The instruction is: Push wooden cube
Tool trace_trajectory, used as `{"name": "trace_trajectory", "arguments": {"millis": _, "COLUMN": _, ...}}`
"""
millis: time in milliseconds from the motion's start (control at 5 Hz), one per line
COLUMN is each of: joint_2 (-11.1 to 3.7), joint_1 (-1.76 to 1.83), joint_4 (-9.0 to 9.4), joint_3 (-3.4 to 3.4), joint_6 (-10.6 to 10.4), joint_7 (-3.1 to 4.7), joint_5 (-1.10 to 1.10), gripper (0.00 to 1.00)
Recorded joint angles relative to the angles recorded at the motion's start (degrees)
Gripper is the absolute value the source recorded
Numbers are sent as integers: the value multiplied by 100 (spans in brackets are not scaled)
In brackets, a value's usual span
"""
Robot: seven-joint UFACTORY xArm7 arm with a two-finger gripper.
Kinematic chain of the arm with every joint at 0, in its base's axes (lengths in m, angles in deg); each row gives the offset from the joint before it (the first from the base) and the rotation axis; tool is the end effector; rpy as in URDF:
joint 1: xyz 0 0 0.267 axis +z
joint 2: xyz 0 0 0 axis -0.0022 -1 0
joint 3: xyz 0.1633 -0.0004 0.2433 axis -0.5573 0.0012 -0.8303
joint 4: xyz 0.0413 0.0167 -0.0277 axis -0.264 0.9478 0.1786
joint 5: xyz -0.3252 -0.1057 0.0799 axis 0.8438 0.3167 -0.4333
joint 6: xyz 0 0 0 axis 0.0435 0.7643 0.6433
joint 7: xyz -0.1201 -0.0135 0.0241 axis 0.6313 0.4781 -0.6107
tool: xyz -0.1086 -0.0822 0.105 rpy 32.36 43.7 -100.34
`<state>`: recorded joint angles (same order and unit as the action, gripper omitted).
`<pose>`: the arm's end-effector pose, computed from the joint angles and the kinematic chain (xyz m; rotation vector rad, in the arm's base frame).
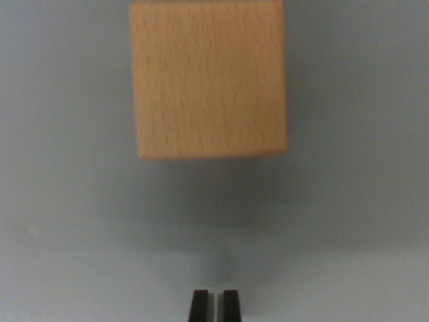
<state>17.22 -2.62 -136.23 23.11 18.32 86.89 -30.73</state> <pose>0.4653 -0.0683 0.0313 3.0858 -0.0257 -0.0305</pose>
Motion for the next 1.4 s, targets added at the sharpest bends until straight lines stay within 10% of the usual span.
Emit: {"name": "trace_trajectory", "arguments": {"millis": 1400, "joint_2": -365, "joint_1": 1, "joint_4": -592, "joint_3": -20, "joint_6": 228, "joint_7": -1, "joint_5": -30, "gripper": 100}}
